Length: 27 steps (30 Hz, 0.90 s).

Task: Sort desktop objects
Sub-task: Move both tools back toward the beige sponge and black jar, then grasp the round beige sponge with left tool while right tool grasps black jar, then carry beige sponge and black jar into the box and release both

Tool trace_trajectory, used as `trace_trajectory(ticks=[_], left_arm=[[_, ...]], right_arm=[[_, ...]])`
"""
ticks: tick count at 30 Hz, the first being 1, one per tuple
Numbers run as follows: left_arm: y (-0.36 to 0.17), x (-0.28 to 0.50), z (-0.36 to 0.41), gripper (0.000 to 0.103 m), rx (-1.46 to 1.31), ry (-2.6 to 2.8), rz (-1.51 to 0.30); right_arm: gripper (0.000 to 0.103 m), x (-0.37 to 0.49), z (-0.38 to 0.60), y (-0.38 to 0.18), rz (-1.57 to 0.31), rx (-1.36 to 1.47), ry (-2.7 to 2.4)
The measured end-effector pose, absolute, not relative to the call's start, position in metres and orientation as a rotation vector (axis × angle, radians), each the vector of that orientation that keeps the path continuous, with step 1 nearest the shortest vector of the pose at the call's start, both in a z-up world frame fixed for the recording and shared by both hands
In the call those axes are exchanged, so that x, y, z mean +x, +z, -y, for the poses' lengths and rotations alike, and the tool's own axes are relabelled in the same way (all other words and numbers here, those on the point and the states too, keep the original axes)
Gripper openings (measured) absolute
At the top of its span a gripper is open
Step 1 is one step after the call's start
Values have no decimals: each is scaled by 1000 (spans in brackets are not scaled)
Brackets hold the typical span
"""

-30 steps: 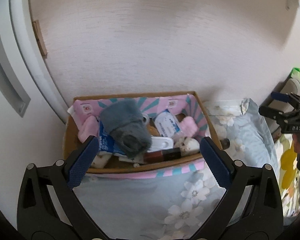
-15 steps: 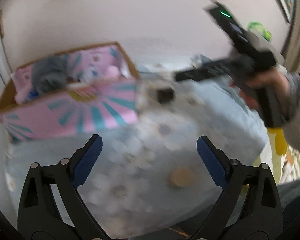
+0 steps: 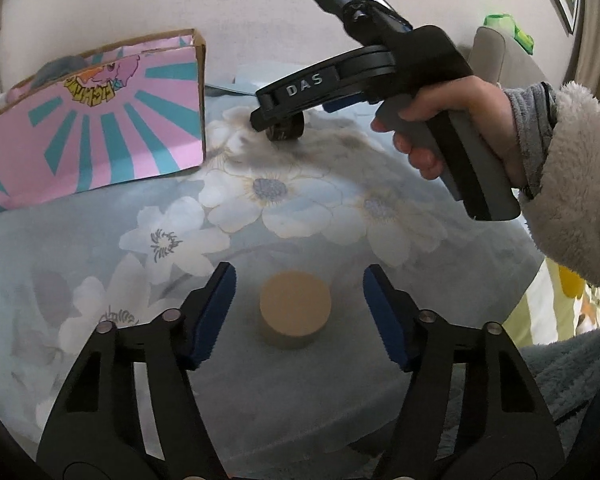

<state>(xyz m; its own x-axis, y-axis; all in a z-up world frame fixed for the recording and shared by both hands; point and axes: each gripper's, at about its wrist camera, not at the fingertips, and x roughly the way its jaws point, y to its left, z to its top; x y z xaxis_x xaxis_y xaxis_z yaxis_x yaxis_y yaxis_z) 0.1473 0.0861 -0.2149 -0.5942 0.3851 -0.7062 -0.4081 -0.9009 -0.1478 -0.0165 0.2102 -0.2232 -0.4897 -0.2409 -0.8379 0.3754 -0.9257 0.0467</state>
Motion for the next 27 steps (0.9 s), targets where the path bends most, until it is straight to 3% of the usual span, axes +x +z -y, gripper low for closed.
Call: trace_trajectory(ticks=[2, 3, 5, 15, 27], left_arm=[[-219, 146, -90, 41, -1097, 2456, -66], [-223, 144, -91, 31, -1116, 2446, -80], [-223, 144, -91, 31, -1101, 2443, -86], [-199, 129, -85, 31, -1107, 2391, -78], [-105, 75, -52, 31, -1090, 2351, -50]], right_arm=[[70, -18, -206, -227, -218, 1348, -2417], [53, -20, -204, -232, -236, 1376, -2405], [40, -20, -202, -234, -259, 1369, -2418], [38, -14, -203, -224, -218, 1374, -2435], [38, -1, -196, -145, -162, 1373, -2444]])
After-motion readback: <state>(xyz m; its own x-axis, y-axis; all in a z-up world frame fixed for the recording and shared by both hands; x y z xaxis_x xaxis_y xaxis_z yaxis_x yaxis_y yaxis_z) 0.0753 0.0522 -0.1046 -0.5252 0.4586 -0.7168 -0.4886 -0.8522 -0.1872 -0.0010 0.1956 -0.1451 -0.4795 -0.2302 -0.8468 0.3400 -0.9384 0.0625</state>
